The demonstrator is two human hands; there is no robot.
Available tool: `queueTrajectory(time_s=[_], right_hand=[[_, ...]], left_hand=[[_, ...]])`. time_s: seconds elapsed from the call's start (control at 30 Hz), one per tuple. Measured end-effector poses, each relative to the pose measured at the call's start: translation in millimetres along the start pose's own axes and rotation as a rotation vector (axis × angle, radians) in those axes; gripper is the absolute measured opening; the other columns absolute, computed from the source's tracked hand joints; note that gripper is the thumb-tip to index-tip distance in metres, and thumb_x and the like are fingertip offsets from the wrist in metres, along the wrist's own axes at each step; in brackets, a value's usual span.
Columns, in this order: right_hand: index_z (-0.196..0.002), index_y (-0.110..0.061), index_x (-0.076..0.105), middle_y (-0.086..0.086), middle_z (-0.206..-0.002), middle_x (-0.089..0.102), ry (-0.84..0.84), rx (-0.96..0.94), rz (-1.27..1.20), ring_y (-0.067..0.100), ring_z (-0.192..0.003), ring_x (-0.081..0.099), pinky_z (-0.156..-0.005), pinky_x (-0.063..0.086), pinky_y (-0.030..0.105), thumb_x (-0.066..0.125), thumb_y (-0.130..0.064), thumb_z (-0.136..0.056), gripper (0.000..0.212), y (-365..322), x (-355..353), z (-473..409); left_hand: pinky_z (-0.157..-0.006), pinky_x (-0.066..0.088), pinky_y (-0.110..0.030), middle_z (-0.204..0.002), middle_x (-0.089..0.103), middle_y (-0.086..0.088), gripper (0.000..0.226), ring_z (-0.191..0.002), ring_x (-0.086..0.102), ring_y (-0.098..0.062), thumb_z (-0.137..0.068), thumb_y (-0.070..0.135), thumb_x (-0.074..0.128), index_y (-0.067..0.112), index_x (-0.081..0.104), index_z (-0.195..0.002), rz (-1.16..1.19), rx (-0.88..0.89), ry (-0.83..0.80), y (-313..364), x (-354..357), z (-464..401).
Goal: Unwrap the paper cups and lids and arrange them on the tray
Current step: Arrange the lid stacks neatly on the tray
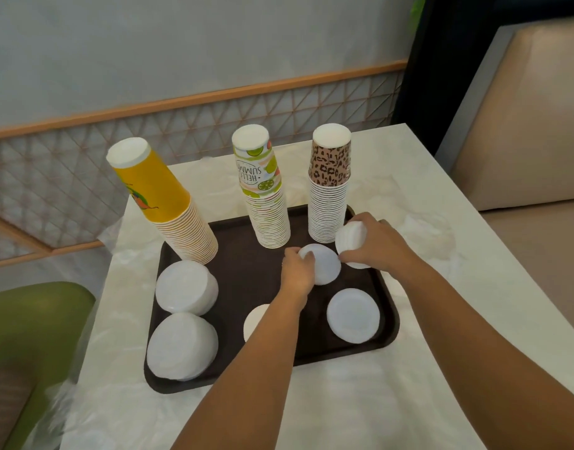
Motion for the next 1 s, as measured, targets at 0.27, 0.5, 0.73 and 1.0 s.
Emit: queueTrajectory(time_s=[0.27,0.5,0.73,1.0], right_hand=[[-0.133,-0.024,0.036,0.009,-0.125,0.039,0.006,-0.035,-0.070,0.021,-0.098,0.043,-0.077,0.042,0.029,0.079,-0.029,-0.071,0.076,3,-11,13],[-0.134,-0.024,0.034,0.007,-0.129,0.037,0.030,-0.070,-0.107,0.019,-0.098,0.041,-0.079,0.041,0.029,0.078,-0.029,-0.071,0.077,-13,-11,24],[-0.132,-0.026,0.035,0.006,-0.122,0.042,0.000,-0.144,-0.117,0.019,-0.099,0.047,-0.077,0.042,0.030,0.078,-0.038,-0.068,0.078,-69,18,30],[-0.150,-0.026,0.015,0.007,-0.148,0.030,-0.267,-0.233,-0.197,0.028,-0.130,0.039,-0.102,0.042,0.037,0.068,-0.026,-0.084,0.085,-118,88,45]], left_hand=[[-0.100,0.041,-0.036,-0.144,0.031,-0.015,0.039,-0.128,0.039,-0.030,-0.102,0.020,0.034,0.004,0.031,-0.137,-0.229,-0.015,0.041,0,19,-2],[-0.098,0.035,-0.032,-0.139,0.030,-0.012,0.039,-0.126,0.032,-0.025,-0.100,0.029,0.042,0.009,0.042,-0.133,-0.277,0.225,0.197,24,-6,14],[-0.086,0.056,-0.035,-0.117,0.059,-0.007,0.035,-0.103,0.063,-0.021,-0.096,0.041,0.046,0.024,0.044,-0.127,0.213,0.326,-0.192,48,-33,53],[-0.079,0.055,-0.027,-0.134,0.049,-0.007,0.046,-0.116,0.054,-0.025,-0.095,0.023,0.054,0.016,0.035,-0.137,-0.001,0.258,0.085,13,-115,49]])
Point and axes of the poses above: each hand's wrist, its own z-axis away from the middle knuckle, its own x-axis out of the palm, y = z × x, the point moved 10 cm from there along -z, towards the middle knuckle
